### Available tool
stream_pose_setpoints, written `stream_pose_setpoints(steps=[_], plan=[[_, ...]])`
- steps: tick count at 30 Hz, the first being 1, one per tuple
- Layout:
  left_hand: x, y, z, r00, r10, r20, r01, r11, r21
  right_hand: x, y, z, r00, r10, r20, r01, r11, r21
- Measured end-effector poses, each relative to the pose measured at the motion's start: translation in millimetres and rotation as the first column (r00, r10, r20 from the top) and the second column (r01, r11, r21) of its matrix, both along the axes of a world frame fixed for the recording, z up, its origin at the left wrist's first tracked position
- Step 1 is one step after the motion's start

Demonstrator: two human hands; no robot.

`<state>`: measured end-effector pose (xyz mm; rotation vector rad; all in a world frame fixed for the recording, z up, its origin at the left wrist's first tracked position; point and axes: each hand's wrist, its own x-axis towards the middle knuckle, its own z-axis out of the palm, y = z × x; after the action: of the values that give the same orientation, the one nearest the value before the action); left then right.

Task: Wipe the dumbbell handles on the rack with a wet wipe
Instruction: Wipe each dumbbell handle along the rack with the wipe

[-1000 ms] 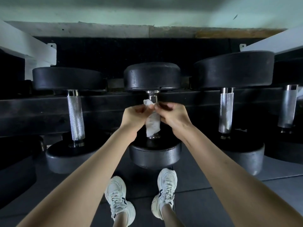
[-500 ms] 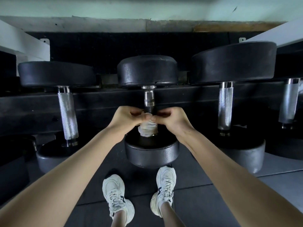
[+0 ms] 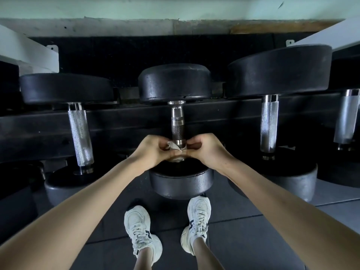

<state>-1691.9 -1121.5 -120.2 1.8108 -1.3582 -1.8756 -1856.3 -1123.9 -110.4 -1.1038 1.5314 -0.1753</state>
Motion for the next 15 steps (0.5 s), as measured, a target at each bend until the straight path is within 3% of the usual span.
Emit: stream_pose_setpoints(steps=[2, 5, 8, 15], plan=[[3.0, -4.5, -1.4, 0.998, -0.036, 0.051, 0.036, 0.999, 0.009, -1.0, -3.2, 0.8, 0.998, 0.04, -0.037, -0.04, 0.999, -0.007], [1.4, -1.9, -0.1, 0.976, 0.217, 0.012, -0.217, 0.976, 0.004, 0.8, -5.7, 3.9, 0.987, -0.154, 0.038, 0.155, 0.988, -0.018], [-6.3, 2.2, 0.2, 0.87, 0.488, -0.071, -0.483, 0.872, 0.08, 7.6, -5.7, 2.0, 0.927, -0.345, 0.146, 0.35, 0.937, -0.009], [-18.9, -5.5, 4.4, 0.695, 0.699, -0.167, -0.687, 0.714, 0.131, 23.0, -12.7, 3.3, 0.74, -0.584, 0.333, 0.611, 0.791, 0.029]])
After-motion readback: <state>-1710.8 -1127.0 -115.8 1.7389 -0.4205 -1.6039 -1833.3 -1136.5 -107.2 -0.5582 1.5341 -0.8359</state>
